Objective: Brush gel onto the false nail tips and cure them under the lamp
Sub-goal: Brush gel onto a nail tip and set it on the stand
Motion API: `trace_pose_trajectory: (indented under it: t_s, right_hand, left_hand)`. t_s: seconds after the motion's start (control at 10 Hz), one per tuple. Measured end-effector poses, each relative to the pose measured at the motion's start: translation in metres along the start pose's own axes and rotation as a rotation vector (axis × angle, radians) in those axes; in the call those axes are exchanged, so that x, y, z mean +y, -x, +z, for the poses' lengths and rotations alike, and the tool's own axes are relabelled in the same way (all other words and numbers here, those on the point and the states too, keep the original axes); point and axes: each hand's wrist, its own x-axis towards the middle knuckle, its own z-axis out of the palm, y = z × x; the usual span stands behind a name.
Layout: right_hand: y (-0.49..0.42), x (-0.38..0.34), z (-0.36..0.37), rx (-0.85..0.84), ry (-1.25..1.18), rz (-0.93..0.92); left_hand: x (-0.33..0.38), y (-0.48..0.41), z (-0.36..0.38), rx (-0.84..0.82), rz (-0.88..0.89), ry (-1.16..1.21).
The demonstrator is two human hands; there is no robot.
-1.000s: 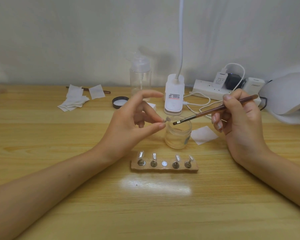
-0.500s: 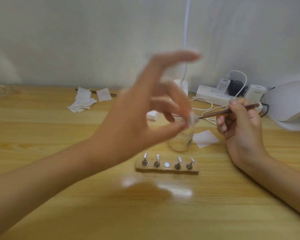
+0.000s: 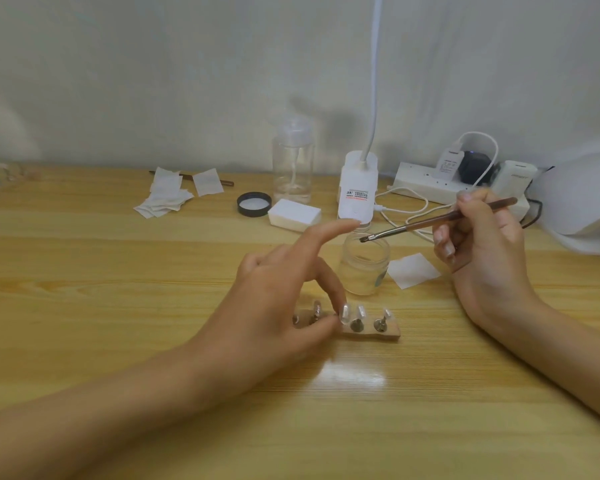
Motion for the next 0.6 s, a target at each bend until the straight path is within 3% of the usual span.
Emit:
trace_pose_trajectory:
  t_s: [0.3, 0.6]
  right_hand:
    - [0.001, 0.000, 0.001, -0.005, -0.024, 0.022]
    - [-0.001, 0.000, 0.001, 0.028, -0.045, 0.031]
  left_hand:
    - [-0.005, -0.002, 0.003, -0.050, -0.114, 0.031]
    - [0.009, -0.009, 0.009, -0.073, 0.043, -0.290]
